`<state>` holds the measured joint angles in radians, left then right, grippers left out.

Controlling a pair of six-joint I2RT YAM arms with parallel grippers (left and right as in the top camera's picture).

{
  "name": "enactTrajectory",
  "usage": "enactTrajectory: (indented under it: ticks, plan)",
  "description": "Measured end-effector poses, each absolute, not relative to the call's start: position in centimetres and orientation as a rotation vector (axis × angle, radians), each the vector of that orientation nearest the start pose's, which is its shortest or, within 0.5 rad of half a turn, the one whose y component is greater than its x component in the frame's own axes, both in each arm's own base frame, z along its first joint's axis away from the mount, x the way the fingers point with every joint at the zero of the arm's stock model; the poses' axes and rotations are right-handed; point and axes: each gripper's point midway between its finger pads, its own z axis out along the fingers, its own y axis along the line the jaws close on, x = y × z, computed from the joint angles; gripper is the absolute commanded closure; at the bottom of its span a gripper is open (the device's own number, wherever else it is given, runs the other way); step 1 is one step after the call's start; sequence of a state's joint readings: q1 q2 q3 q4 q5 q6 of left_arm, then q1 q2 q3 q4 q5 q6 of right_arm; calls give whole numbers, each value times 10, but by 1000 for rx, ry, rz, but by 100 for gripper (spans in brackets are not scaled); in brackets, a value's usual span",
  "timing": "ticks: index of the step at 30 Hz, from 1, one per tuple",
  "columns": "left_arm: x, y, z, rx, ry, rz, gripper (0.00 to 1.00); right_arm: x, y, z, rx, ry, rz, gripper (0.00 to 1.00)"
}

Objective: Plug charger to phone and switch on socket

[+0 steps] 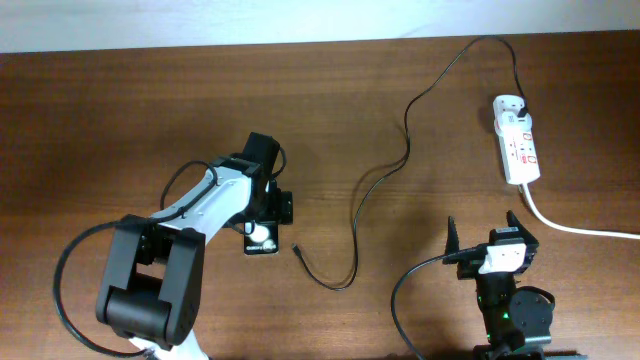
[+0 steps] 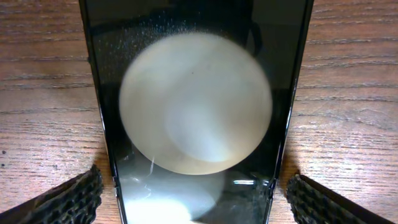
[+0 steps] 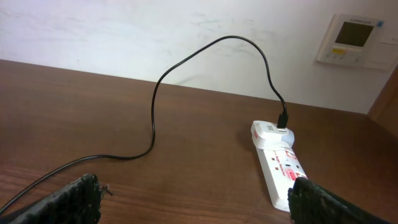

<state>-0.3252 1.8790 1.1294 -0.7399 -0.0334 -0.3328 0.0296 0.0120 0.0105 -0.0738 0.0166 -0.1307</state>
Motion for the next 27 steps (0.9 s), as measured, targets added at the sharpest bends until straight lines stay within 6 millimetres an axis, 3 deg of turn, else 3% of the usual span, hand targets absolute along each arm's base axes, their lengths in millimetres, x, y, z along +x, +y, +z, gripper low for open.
enactTrajectory:
  ticks: [27]
  plan:
    - [334,-104,-2,-11,3011,6,16,246,4,158,-119,1643,-91,1]
